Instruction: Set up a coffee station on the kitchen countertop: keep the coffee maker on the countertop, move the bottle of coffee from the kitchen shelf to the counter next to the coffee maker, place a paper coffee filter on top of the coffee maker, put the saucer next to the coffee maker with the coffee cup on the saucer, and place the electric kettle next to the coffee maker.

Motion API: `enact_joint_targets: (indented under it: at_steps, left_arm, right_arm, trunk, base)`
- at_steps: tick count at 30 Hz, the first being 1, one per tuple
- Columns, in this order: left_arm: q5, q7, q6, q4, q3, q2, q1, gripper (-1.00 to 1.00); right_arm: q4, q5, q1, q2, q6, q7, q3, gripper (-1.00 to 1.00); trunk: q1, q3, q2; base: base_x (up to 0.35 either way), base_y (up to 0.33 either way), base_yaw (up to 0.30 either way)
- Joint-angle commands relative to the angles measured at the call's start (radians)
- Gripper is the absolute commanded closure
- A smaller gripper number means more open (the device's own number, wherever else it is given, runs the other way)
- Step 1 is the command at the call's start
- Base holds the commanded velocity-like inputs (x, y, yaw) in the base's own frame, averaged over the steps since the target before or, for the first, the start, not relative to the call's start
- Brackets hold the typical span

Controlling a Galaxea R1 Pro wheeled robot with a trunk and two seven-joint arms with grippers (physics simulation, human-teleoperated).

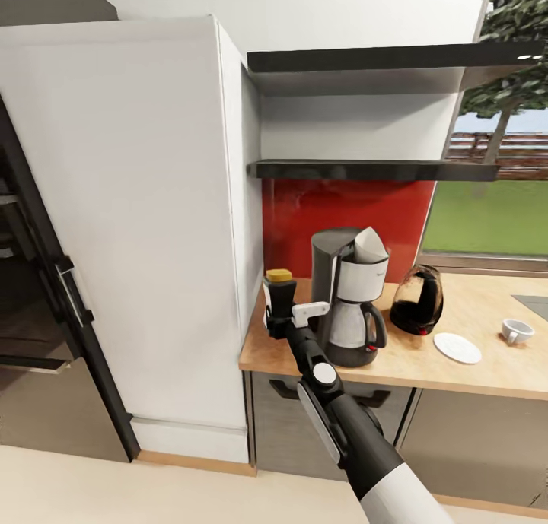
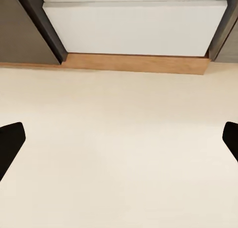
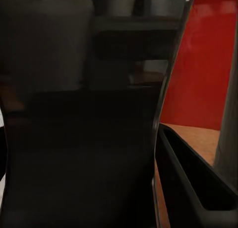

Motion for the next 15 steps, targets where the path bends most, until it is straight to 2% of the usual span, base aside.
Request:
enact_joint_targets:
  at_steps: [1, 10, 15]
  left_arm:
    - [0.011, -0.001, -0.003, 0.000, -0.008, 0.001, -0.001, -1.00]
    - [0.011, -0.001, -0.002, 0.000, -0.007, 0.001, -0.001, -1.00]
    - [0.011, -0.001, -0.003, 0.000, -0.007, 0.001, -0.002, -1.00]
  right_arm:
    - [-0.002, -0.007, -0.001, 0.000, 0.004, -0.006, 0.002, 1.00]
    - [0.016, -0.007, -0.001, 0.000, 0.004, -0.006, 0.002, 1.00]
    - [0.021, -0.007, -0.001, 0.000, 0.004, -0.005, 0.002, 1.00]
  trunk:
    - [0.001, -0.001, -0.001]
    - [0.001, 0.006, -0.001]
    - [0.001, 0.008, -0.001]
  base:
    - [0.001, 0.007, -0.119]
    - [-0.004, 0.005, -0.228]
    - [-0.174, 0.182, -0.158]
